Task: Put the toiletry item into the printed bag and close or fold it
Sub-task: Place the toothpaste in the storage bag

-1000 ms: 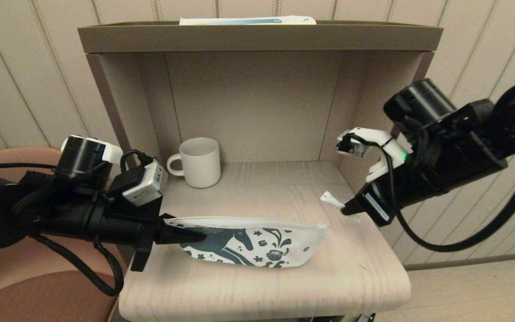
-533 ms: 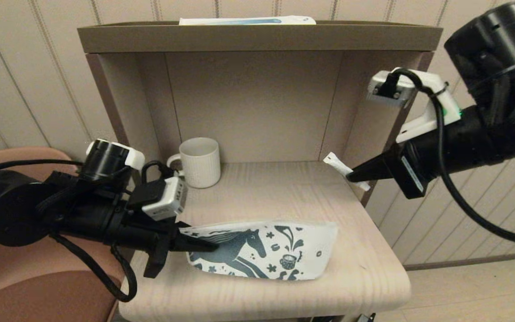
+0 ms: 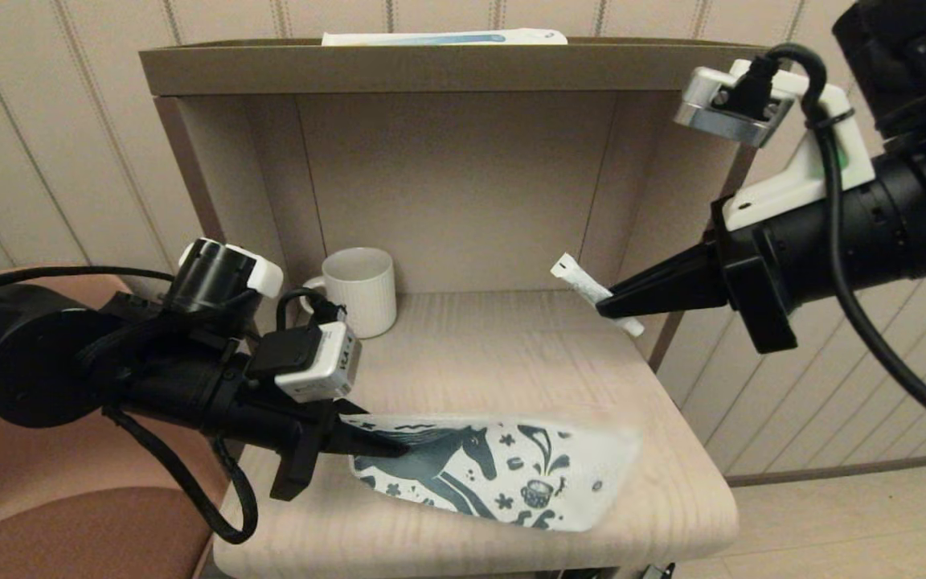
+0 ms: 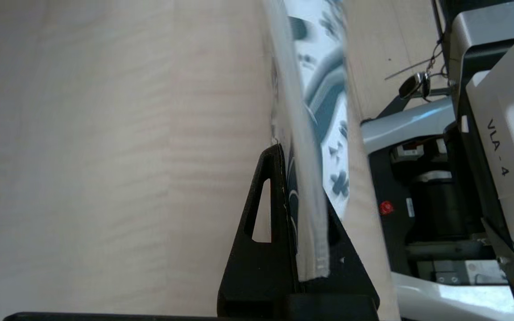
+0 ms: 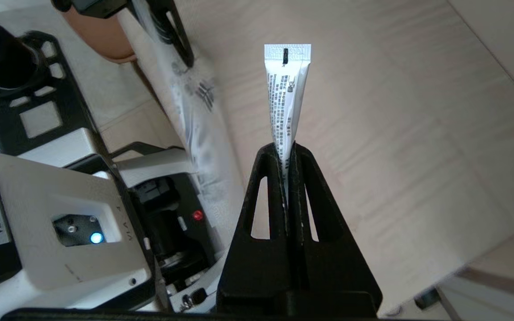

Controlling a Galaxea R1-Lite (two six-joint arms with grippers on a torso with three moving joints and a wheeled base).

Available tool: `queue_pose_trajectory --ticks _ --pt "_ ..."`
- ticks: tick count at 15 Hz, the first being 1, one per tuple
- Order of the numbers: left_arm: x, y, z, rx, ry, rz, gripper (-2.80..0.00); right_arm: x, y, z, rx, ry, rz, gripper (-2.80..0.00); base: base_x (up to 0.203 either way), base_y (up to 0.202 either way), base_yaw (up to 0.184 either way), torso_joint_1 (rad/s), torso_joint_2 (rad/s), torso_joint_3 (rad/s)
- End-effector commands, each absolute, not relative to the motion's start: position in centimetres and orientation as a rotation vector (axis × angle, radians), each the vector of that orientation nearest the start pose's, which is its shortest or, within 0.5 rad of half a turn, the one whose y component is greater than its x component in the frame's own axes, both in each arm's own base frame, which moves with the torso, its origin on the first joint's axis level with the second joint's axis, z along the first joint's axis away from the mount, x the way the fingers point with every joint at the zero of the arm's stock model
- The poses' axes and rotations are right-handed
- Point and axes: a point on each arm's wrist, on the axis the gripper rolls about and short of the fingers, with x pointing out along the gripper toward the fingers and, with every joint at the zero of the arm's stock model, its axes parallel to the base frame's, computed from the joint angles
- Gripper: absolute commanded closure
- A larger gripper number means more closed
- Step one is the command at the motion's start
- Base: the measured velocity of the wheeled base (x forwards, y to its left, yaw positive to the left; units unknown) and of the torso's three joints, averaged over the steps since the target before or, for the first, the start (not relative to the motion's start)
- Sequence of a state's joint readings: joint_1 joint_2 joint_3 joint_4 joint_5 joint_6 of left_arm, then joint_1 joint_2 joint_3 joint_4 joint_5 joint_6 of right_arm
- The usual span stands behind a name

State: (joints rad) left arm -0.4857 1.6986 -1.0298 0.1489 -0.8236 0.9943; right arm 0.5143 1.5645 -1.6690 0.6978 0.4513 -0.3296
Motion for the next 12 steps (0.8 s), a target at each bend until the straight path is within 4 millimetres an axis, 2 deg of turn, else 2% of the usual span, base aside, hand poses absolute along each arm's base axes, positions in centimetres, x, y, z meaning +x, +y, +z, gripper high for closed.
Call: queue_pose_trajectory --ticks 1,6,12 --pt "24.0 -14.6 19.2 0.665 0.120 -1.520 0.00 20.8 13.6 33.7 -0.313 0.453 1.080 0.00 0.000 0.000 0.000 0.000 0.00 0.000" --pt "22.4 -13.8 23.3 0.671 0.081 -1.512 0.00 18.8 14.9 33.9 -0.343 0.423 1.184 0.00 0.000 0.000 0.000 0.000 0.00 0.000" --pt "22.3 -13.8 22.7 0.673 0.107 -1.527 0.00 17.3 16.0 31.9 -0.397 0.464 1.272 0.00 0.000 0.000 0.000 0.000 0.00 0.000"
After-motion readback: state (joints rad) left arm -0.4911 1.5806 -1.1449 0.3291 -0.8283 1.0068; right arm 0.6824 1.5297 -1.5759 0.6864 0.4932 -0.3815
